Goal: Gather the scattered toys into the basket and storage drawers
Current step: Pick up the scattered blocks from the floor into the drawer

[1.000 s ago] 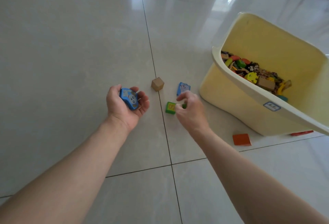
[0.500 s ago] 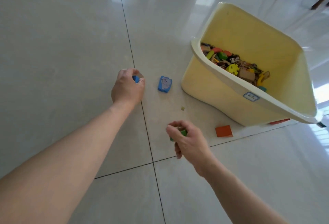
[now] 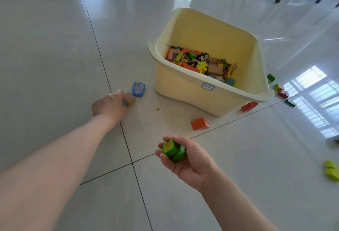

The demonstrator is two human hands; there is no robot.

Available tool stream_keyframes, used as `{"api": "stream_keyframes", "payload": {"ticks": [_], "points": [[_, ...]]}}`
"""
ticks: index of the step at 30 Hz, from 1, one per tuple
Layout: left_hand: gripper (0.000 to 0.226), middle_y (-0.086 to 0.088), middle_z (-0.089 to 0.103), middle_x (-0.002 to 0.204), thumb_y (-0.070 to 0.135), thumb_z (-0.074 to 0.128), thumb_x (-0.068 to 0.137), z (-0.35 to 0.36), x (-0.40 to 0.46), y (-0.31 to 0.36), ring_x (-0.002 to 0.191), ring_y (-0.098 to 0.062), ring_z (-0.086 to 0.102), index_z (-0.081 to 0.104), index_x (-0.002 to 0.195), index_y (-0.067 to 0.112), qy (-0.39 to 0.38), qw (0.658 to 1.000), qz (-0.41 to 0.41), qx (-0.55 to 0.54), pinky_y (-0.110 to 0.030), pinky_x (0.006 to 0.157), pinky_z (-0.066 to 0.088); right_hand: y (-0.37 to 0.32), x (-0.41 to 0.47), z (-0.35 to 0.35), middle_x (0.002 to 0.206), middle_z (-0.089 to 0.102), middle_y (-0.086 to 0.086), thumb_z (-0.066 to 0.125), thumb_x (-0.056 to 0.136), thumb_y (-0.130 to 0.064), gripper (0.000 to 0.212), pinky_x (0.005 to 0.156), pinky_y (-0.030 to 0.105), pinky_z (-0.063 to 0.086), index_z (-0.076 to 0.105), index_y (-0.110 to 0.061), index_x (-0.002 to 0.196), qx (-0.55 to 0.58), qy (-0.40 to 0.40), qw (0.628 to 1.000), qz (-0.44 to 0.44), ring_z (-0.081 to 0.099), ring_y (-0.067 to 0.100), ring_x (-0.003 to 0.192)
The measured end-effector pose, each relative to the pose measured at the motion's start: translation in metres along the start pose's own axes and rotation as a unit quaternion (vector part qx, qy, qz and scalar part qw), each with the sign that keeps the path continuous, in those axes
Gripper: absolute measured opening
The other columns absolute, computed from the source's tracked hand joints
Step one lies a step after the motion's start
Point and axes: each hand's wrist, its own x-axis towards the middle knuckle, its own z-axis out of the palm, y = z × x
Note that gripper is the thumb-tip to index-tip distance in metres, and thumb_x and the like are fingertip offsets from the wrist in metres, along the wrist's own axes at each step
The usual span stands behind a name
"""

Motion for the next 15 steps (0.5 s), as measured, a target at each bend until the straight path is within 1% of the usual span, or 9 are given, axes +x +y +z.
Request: {"api": "stream_keyframes", "payload": {"ticks": [2,4,6,8,9,10,11,13,15], "points": [[0.025,-0.016,0.057,0.116,0.013,0.042,0.092,0.005,-0.018,0.006,0.101,-0.035,0.058,0.045,0.117,0.015,-0.028,0.999,-0.015,-0.011,-0.034,0.073,0.041,-0.003,-0.010,-0.010,0.076,0.058,0.018,0.054,0.087,-0.008,0.015,0.048,0.026,0.055,0.060,0.003,0.077,0.039,0.013,0.999,0.001,0.060,0.028,0.066],[0.034,-0.013,0.045,0.126,0.011,0.045,0.092,0.007,-0.031,0.012,0.105,-0.035,0.056,0.037,0.125,0.013,-0.019,0.998,-0.039,-0.051,-0.038,0.078,0.043,-0.006,-0.018,-0.022,0.075,0.057,0.018,0.052,0.089,-0.008,0.017,0.048,0.027,0.055,0.059,0.002,0.079,0.062,0.022,0.998,-0.001,0.059,0.029,0.067],[0.041,-0.010,0.032,0.137,0.009,0.044,0.092,0.006,-0.027,0.016,0.109,-0.035,0.054,0.034,0.131,0.016,-0.010,0.999,-0.014,-0.050,-0.040,0.083,0.042,-0.009,-0.025,-0.031,0.076,0.057,0.018,0.050,0.092,-0.010,0.019,0.049,0.028,0.056,0.059,0.002,0.080,0.074,0.029,0.997,-0.004,0.059,0.029,0.068],[0.059,-0.001,0.011,0.153,0.007,0.040,0.092,0.005,-0.018,0.018,0.122,-0.034,0.046,0.021,0.144,0.027,-0.075,0.996,0.045,-0.009,-0.041,0.095,0.041,-0.014,-0.028,-0.037,0.077,0.057,0.018,0.050,0.093,-0.012,0.021,0.052,0.029,0.057,0.059,0.002,0.081,0.080,0.033,0.996,-0.009,0.059,0.029,0.070],[0.064,0.001,0.000,0.156,0.008,0.039,0.093,0.005,-0.015,0.022,0.127,-0.034,0.042,0.013,0.147,0.029,-0.113,0.991,0.068,0.018,-0.040,0.100,0.039,-0.016,-0.030,-0.038,0.078,0.056,0.018,0.050,0.092,-0.012,0.020,0.053,0.030,0.057,0.059,0.002,0.081,0.084,0.031,0.996,-0.012,0.059,0.029,0.070],[0.063,0.001,-0.004,0.157,0.011,0.039,0.094,0.005,-0.016,0.027,0.127,-0.035,0.042,0.011,0.147,0.030,-0.139,0.986,0.079,0.048,-0.040,0.100,0.039,-0.019,-0.032,-0.038,0.078,0.056,0.018,0.051,0.092,-0.012,0.020,0.055,0.030,0.057,0.059,0.002,0.081,0.090,0.027,0.995,-0.015,0.060,0.028,0.070],[0.058,-0.001,-0.002,0.156,0.013,0.038,0.096,0.007,-0.019,0.032,0.123,-0.036,0.044,0.014,0.147,0.028,-0.146,0.983,0.080,0.074,-0.040,0.098,0.040,-0.020,-0.034,-0.040,0.078,0.056,0.018,0.051,0.092,-0.011,0.019,0.056,0.031,0.057,0.059,0.002,0.081,0.097,0.024,0.995,-0.017,0.060,0.028,0.069],[0.052,-0.007,0.013,0.147,0.015,0.037,0.097,0.009,-0.026,0.041,0.114,-0.037,0.049,0.017,0.145,0.022,-0.109,0.988,0.063,0.092,-0.041,0.091,0.043,-0.023,-0.035,-0.040,0.078,0.056,0.018,0.051,0.092,-0.011,0.019,0.057,0.031,0.057,0.059,0.002,0.080,0.104,0.016,0.994,-0.021,0.059,0.028,0.069],[0.055,-0.012,0.021,0.137,0.011,0.041,0.096,0.010,-0.033,0.046,0.108,-0.038,0.052,0.018,0.145,0.017,-0.071,0.993,0.029,0.085,-0.042,0.088,0.044,-0.024,-0.037,-0.043,0.078,0.055,0.018,0.051,0.091,-0.011,0.020,0.056,0.031,0.057,0.059,0.002,0.079,0.108,0.007,0.994,-0.023,0.059,0.028,0.069]]}}
